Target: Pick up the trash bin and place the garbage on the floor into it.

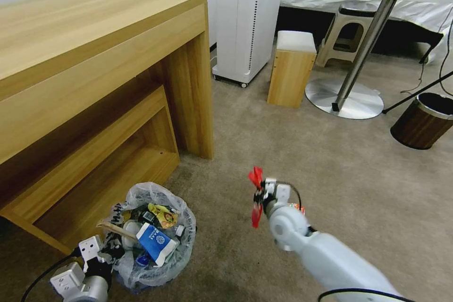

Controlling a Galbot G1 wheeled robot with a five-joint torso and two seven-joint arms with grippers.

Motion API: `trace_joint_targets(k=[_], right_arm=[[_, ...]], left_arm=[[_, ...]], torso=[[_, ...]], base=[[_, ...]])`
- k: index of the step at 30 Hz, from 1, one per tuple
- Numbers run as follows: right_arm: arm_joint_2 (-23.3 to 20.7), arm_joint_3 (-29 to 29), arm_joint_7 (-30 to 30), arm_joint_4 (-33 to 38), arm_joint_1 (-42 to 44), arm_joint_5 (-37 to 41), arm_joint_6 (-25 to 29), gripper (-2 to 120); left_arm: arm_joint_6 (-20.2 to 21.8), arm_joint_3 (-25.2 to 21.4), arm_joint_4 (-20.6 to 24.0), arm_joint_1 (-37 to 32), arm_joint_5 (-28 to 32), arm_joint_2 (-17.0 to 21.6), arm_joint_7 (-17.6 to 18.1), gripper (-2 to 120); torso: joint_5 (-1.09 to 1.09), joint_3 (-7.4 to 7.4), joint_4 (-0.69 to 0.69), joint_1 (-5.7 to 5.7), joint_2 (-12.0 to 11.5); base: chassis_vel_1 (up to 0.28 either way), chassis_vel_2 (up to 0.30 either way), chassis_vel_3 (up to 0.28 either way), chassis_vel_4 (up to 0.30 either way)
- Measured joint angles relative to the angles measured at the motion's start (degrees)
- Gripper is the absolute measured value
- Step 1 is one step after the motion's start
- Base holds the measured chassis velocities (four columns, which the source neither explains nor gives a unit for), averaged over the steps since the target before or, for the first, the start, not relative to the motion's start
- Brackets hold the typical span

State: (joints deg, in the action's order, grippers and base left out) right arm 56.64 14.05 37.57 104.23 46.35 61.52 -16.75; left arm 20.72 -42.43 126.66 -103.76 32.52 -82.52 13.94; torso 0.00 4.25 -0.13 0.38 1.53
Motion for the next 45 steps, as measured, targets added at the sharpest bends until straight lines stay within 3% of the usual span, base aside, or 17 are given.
trace_joint_targets(k=[1,6,8,10,14,19,27,32,38,45], right_arm=[[-1.3,0.8,-0.7,4.5,-1.2,0.4,0.7,0],[-2.7,2.8,-1.6,10.5,-3.8,0.6,1.4,0],[-4.5,7.3,-2.5,17.2,-8.4,1.4,1.6,0],[-4.6,8.1,-2.6,17.8,-9.1,1.5,1.6,0],[-5.5,19.3,-3.2,21.0,-16.9,2.9,2.1,0],[-3.8,32.6,-3.8,18.7,-26.9,4.0,2.3,0],[1.7,45.9,-3.3,13.2,-35.0,3.8,2.5,0],[4.6,48.4,-3.0,10.9,-35.6,3.3,2.5,0],[11.9,50.1,-1.5,5.7,-36.7,5.3,1.5,0],[15.7,50.8,-0.6,1.5,-36.6,5.0,1.3,0]], left_arm=[[0.2,0.1,0.4,-0.2,0.0,0.0,0.0,0],[0.4,0.1,0.9,-0.6,-0.2,0.0,0.1,0],[0.5,0.1,1.8,-1.3,-0.4,0.0,0.1,0],[0.5,0.0,1.9,-1.3,-0.4,0.0,0.1,0],[0.5,0.0,2.9,-1.9,-0.7,-0.3,0.1,0],[0.5,0.0,3.7,-2.4,-1.1,-0.8,0.0,0],[0.4,-0.1,4.3,-2.9,-1.5,-1.5,-0.3,0],[0.2,-0.2,4.3,-3.0,-1.6,-1.7,-0.4,0],[0.1,-0.2,4.1,-3.0,-1.7,-1.8,-0.6,0],[0.0,-0.2,3.9,-2.9,-1.8,-1.9,-0.5,0]], torso=[[0.00,0.00,0.00,0.00,0.0],[0.00,0.00,0.01,0.00,0.0],[-0.01,0.00,0.01,0.00,0.0],[-0.01,0.00,0.01,0.00,0.0],[0.00,0.00,0.01,0.00,0.0],[-0.01,0.00,0.01,0.00,0.0],[-0.01,0.01,0.01,0.00,0.0],[-0.01,0.00,0.00,0.00,0.0],[-0.01,0.00,0.00,0.00,0.0],[-0.01,0.00,0.01,0.00,0.0]], base=[[0.000,0.000,0.000,0.000],[0.000,0.000,0.000,0.000],[0.000,0.000,0.000,0.000],[0.000,0.000,0.000,0.000],[0.000,0.000,0.000,0.000],[0.000,0.000,0.000,0.000],[0.000,0.000,0.000,0.000],[0.000,0.000,0.000,0.000],[0.000,0.000,0.000,0.000],[0.000,0.000,0.000,0.000]])
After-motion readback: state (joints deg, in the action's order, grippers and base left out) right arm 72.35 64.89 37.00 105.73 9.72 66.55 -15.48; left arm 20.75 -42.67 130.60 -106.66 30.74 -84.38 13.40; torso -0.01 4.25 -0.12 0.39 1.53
